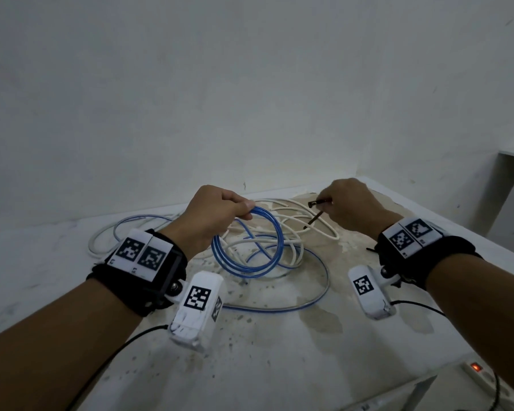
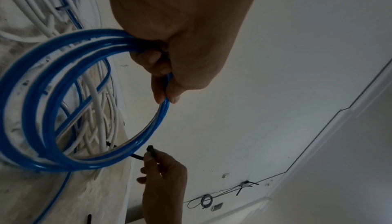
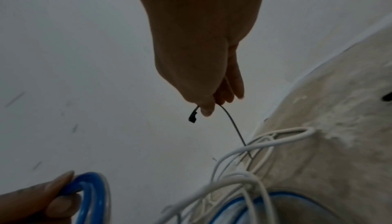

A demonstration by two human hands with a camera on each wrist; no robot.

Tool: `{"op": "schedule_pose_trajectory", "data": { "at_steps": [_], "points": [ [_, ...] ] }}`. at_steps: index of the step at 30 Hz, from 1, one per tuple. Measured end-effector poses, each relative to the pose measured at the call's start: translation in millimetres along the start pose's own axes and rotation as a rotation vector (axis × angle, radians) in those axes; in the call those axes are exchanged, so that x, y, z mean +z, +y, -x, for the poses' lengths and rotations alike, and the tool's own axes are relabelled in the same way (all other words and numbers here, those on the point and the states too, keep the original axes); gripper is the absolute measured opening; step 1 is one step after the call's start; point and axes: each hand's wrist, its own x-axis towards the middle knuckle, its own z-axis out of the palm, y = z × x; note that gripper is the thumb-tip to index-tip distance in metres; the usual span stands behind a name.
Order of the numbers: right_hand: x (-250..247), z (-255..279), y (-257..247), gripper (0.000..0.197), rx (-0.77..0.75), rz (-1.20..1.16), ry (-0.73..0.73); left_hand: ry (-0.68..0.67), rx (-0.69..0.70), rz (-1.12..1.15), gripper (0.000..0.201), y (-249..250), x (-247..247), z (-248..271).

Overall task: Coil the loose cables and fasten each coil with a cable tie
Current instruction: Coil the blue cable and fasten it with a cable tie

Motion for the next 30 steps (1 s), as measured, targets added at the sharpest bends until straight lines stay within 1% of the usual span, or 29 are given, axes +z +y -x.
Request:
{"op": "schedule_pose_trajectory", "data": {
  "at_steps": [3, 6, 9, 11, 13, 14, 18, 20, 22, 25, 28, 30],
  "points": [
    [-6.9, -12.1, -22.1, 0.019, -0.112, -0.033, 0.154, -0.02, 0.013, 0.018, 0.013, 2.7, -7.4, 3.2],
    [-9.9, -25.6, -45.8, 0.016, -0.204, -0.145, 0.336, -0.029, 0.028, 0.032, 0.014, 3.8, -16.9, 7.8],
    [-8.6, -37.8, -77.1, 0.016, -0.289, -0.227, 0.432, -0.011, 0.038, 0.058, 0.015, 1.7, -28.4, 10.6],
    [-3.3, -44.9, -102.0, 0.018, -0.315, -0.289, 0.442, 0.01, 0.041, 0.077, 0.014, -0.7, -35.9, 11.3],
    [5.4, -51.8, -127.8, 0.014, -0.295, -0.403, 0.378, 0.035, 0.046, 0.082, 0.013, -3.6, -43.5, 11.8],
    [9.7, -55.4, -140.0, 0.012, -0.259, -0.508, 0.305, 0.052, 0.048, 0.076, 0.013, -5.9, -48.3, 11.7],
    [22.0, -66.7, -177.3, 0.013, -0.098, -1.087, -0.036, 0.148, 0.043, 0.03, 0.013, -20.5, -75.1, 8.2],
    [28.2, -72.7, -188.3, 0.02, -0.034, -1.279, -0.157, 0.199, 0.025, 0.034, 0.015, -30.3, -90.3, 5.3],
    [37.0, -77.8, -197.2, 0.021, -0.001, -1.379, -0.251, 0.233, 0.002, 0.04, 0.016, -40.1, -102.6, 1.1],
    [53.6, -81.8, -210.4, 0.021, 0.045, -1.46, -0.37, 0.257, -0.012, 0.061, 0.016, -53.3, -113.2, -7.1],
    [66.2, -84.2, -218.5, 0.022, 0.074, -1.533, -0.439, 0.289, 0.012, 0.055, 0.014, -63.6, -116.6, -15.6],
    [69.2, -86.8, -219.9, 0.017, 0.087, -1.566, -0.468, 0.311, 0.022, 0.054, 0.013, -69.9, -117.9, -20.3]
  ]
}}
